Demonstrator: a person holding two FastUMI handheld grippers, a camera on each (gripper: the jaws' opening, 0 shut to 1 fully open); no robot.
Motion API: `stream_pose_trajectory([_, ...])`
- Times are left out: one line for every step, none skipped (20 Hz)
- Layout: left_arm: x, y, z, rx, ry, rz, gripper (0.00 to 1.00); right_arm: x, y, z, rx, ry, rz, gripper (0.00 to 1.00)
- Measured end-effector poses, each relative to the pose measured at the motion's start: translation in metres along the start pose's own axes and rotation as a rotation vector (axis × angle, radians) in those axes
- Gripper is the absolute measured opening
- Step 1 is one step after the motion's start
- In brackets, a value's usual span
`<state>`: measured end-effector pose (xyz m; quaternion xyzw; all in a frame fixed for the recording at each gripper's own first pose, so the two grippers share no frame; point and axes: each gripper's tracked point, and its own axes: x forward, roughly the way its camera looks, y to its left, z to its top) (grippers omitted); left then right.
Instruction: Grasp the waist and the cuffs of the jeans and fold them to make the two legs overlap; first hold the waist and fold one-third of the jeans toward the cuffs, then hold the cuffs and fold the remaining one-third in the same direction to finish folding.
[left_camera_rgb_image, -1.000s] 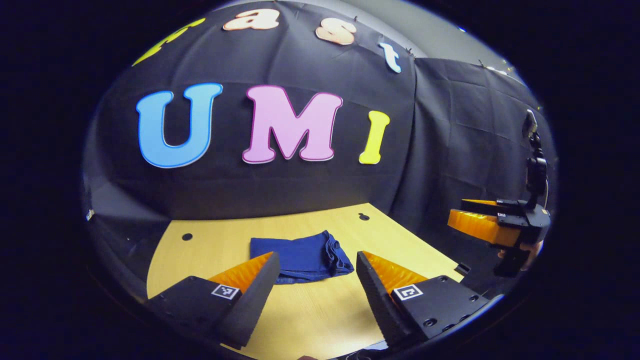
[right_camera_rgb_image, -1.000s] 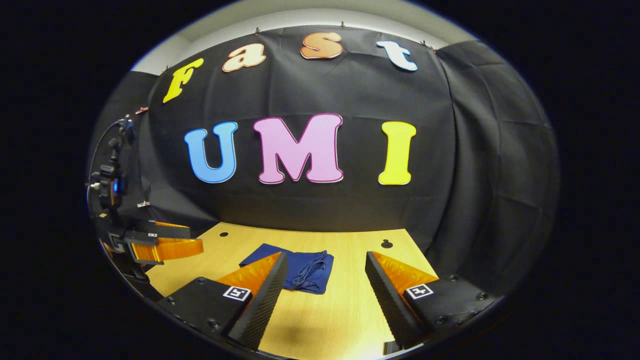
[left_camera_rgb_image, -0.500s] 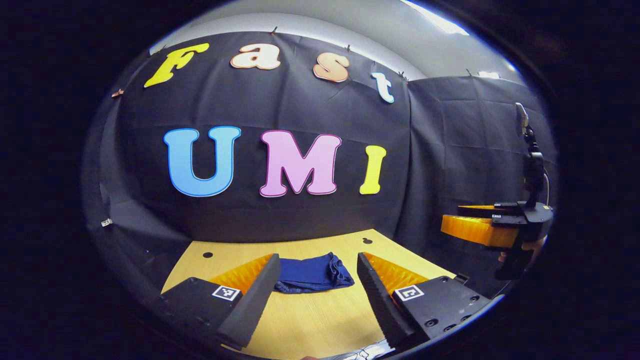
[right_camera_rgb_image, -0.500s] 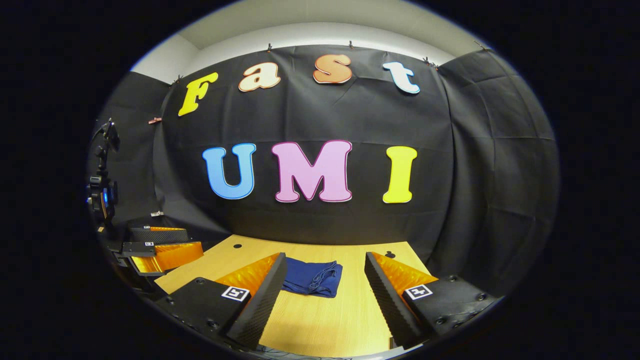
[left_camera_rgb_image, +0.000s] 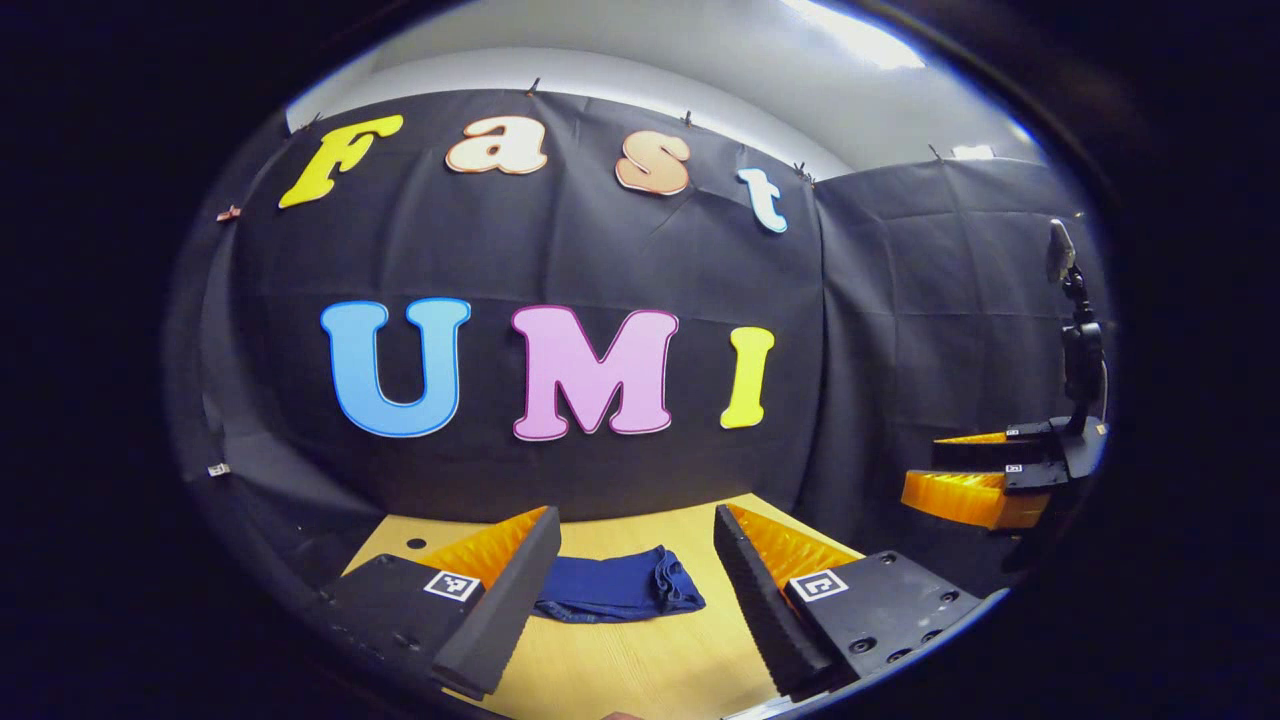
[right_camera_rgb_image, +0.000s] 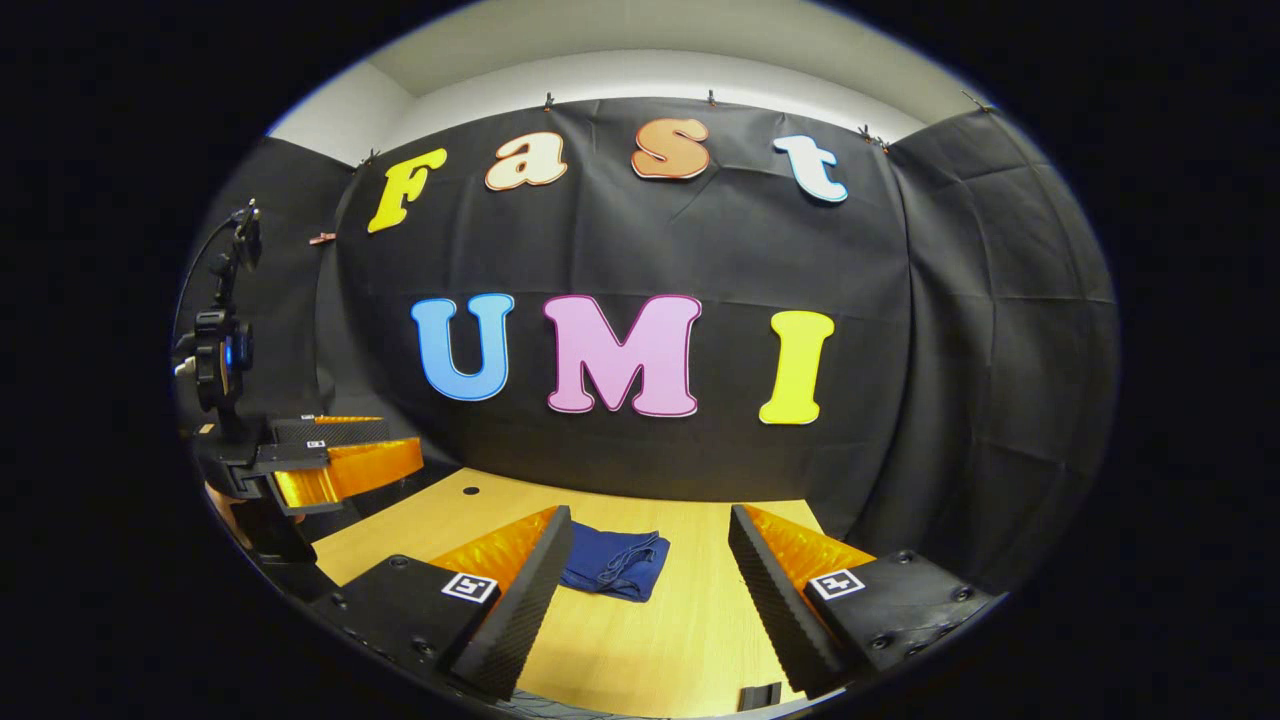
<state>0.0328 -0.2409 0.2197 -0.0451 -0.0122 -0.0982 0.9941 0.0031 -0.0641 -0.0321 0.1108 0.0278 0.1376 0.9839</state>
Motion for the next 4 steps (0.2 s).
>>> stream_pose_trajectory([-0.0003,-0.0047,0.0023,-0.009,-0.009,-0.003,0.96,0.0022,-0.0023,0.0014,0.002,-0.001,0.001,0.96])
stream_pose_trajectory([-0.0004,-0.0059,0.0051,-0.018,-0.013,-0.007,0.96,0.0031,-0.0029,0.0029,0.002,-0.004,0.001,0.96])
stream_pose_trajectory([0.0029,-0.0036,0.0036,-0.015,-0.009,-0.007,0.96,0.0053,-0.0027,0.0048,0.000,-0.010,0.004,0.96])
stream_pose_trajectory([0.0057,-0.0008,0.0025,-0.003,-0.006,-0.001,0.96,0.0072,-0.0022,0.0074,-0.004,-0.017,0.005,0.96])
